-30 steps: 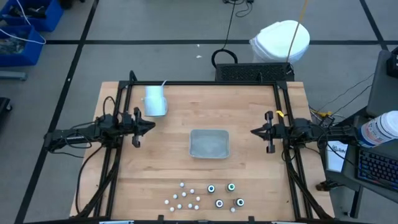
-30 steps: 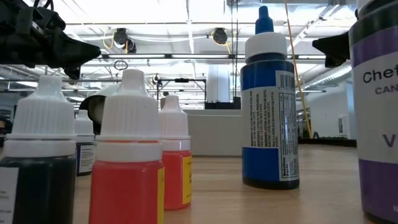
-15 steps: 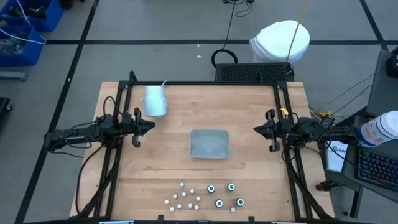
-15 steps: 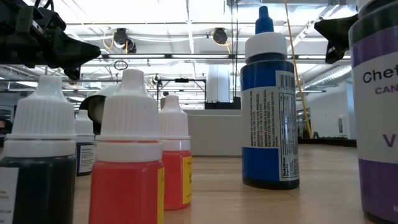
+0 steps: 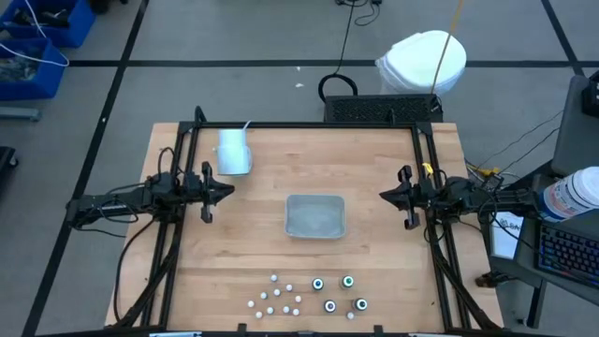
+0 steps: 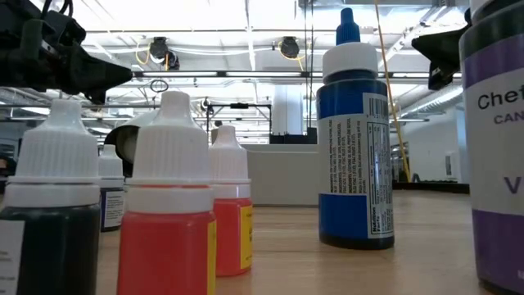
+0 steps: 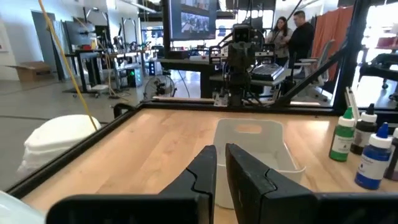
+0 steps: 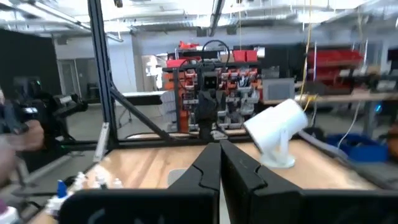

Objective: Pick & Place food coloring
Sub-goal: Put the large black food coloring bottle into the white container

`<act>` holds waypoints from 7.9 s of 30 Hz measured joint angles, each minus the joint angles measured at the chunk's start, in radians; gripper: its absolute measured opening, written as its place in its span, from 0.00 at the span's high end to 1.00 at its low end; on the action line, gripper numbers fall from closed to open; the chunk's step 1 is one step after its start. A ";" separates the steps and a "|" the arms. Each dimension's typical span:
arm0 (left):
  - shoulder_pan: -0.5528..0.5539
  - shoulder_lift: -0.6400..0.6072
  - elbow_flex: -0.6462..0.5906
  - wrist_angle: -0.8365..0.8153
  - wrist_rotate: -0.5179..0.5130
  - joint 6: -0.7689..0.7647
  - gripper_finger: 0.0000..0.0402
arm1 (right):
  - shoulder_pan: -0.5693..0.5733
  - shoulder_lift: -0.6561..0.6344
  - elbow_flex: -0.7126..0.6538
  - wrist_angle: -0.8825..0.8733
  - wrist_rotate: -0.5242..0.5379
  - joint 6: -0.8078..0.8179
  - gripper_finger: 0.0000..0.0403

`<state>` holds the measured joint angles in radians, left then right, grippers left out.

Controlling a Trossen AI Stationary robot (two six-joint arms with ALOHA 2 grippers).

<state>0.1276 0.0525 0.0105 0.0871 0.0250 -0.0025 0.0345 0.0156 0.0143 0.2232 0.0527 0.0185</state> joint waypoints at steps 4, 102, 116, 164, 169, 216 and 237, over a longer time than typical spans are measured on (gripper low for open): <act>0.000 0.000 0.000 0.026 0.001 -0.001 0.90 | 0.000 0.005 0.000 0.000 0.078 0.014 1.00; 0.000 0.000 0.000 0.036 -0.002 -0.004 0.90 | 0.990 1.400 1.220 -0.864 0.701 0.361 1.00; 0.000 0.000 0.000 0.036 -0.002 0.005 0.90 | 1.052 1.475 1.043 -0.486 0.703 0.333 0.66; 0.000 0.000 0.000 0.012 -0.034 -0.002 0.90 | 0.982 1.602 0.729 0.192 0.625 0.422 0.42; 0.000 0.000 0.000 0.015 -0.033 -0.002 0.90 | 0.982 1.641 0.730 0.221 0.621 0.426 0.42; 0.000 0.000 0.000 0.021 -0.034 -0.002 0.90 | 0.982 1.431 0.729 0.100 0.566 0.377 0.72; 0.000 0.000 0.000 0.020 -0.034 -0.006 0.90 | 0.800 0.930 0.730 -0.087 0.572 0.043 0.71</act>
<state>0.1275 0.0525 0.0109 0.1074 -0.0090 -0.0086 0.8343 0.9451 0.7441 0.1362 0.6245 0.0615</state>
